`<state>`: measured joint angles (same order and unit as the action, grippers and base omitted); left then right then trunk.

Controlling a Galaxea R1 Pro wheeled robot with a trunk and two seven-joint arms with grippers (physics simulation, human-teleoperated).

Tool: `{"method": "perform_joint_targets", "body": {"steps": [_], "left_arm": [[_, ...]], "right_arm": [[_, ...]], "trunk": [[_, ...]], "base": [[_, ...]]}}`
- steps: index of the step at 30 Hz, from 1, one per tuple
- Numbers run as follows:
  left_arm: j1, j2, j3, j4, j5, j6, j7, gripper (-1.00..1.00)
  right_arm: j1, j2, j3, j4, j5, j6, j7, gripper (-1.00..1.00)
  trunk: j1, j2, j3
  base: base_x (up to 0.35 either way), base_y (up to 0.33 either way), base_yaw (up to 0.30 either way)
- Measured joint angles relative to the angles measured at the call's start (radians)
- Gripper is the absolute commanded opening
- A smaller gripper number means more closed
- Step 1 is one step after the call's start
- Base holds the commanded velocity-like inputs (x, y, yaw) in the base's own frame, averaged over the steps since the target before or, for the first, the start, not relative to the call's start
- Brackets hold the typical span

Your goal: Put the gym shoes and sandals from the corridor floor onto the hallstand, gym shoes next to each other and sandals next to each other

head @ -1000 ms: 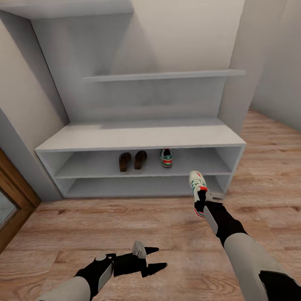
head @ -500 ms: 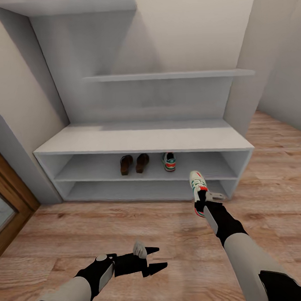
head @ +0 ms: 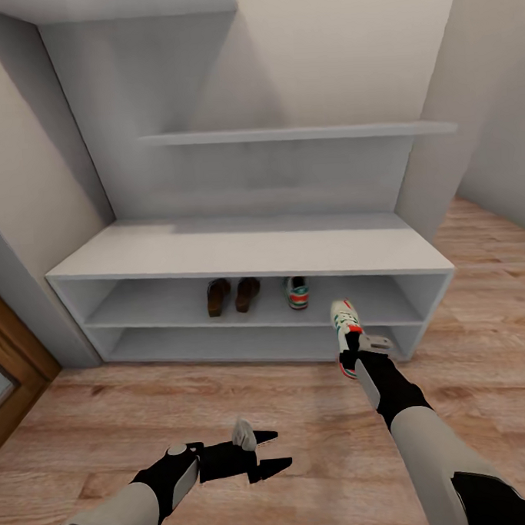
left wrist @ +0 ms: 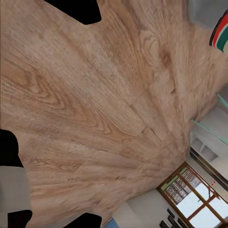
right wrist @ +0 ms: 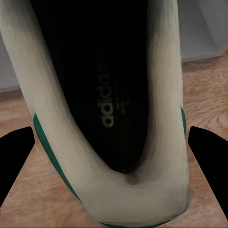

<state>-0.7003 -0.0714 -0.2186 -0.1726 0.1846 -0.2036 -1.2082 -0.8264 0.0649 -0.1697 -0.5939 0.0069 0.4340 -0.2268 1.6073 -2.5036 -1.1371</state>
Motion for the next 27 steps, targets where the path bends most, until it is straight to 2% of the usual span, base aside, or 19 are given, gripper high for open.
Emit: {"method": "perform_joint_targets", "body": {"steps": [6, 12, 19, 27], "left_arm": [[0.0, 0.0, 0.0, 0.0, 0.0, 0.001, 0.0, 1.0], [0.0, -0.001, 0.0, 0.0, -0.001, 0.0, 0.0, 1.0], [0.001, -0.037, 0.0, 0.047, -0.002, 0.0, 0.0, 1.0], [0.001, -0.042, 0.0, 0.055, -0.002, 0.0, 0.0, 1.0]], "right_arm": [[0.0, 0.0, 0.0, 0.0, 0.0, 0.0, -0.003, -1.0], [0.0, 0.0, 0.0, -0.001, 0.0, 0.0, -0.004, -1.0], [0.0, 0.0, 0.0, -0.001, 0.0, 0.0, -0.004, -1.0], [0.0, 0.0, 0.001, -0.001, 0.0, 0.0, -0.004, -1.0]], "trunk": [[0.0, 0.0, 0.0], [0.001, 0.0, 0.0], [0.0, 0.0, 0.0], [0.0, 0.0, 0.0]], "base": [[0.289, -0.019, 0.0], [0.039, -0.001, 0.0], [0.202, 0.0, 0.0], [0.095, 0.001, 0.0]]}}
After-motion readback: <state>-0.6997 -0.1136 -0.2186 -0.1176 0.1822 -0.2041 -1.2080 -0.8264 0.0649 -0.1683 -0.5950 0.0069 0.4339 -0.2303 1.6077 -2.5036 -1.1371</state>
